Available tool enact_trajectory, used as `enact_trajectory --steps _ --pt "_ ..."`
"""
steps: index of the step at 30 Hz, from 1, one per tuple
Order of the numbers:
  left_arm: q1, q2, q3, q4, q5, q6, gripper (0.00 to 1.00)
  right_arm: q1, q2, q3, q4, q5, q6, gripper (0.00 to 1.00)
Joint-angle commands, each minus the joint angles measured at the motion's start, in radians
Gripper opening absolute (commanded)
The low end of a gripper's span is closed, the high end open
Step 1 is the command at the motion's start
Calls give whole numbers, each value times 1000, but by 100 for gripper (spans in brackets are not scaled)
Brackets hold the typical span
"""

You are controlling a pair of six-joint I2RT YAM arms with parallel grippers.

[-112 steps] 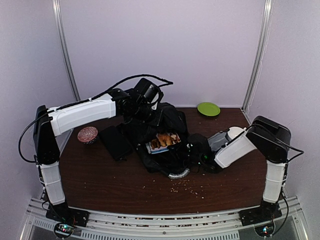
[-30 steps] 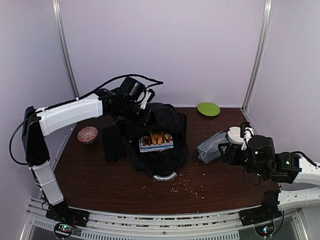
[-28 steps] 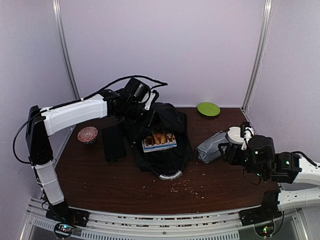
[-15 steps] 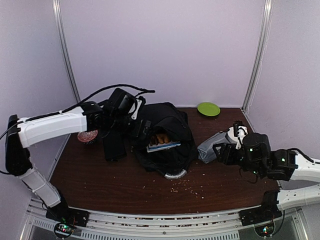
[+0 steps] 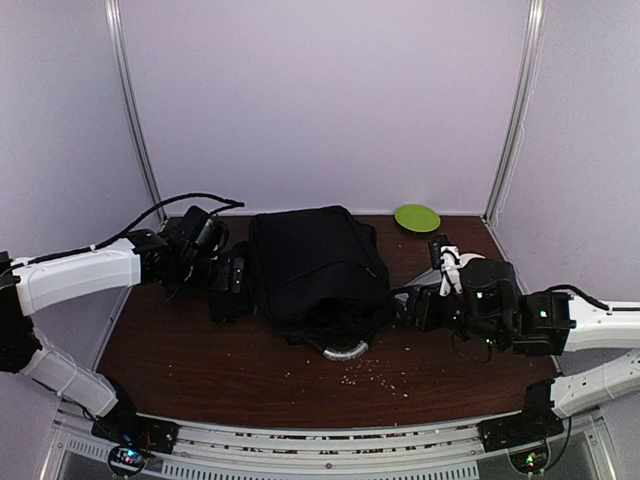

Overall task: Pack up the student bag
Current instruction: Pick up the personal item from the center of the board.

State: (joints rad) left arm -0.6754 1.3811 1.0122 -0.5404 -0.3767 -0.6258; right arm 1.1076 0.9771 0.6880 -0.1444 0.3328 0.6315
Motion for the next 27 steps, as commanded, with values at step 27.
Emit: enact_trajectory --steps 27 --pt "123 626 466 -210 -57 -324 98 24 -205 -179 46 66 69 66"
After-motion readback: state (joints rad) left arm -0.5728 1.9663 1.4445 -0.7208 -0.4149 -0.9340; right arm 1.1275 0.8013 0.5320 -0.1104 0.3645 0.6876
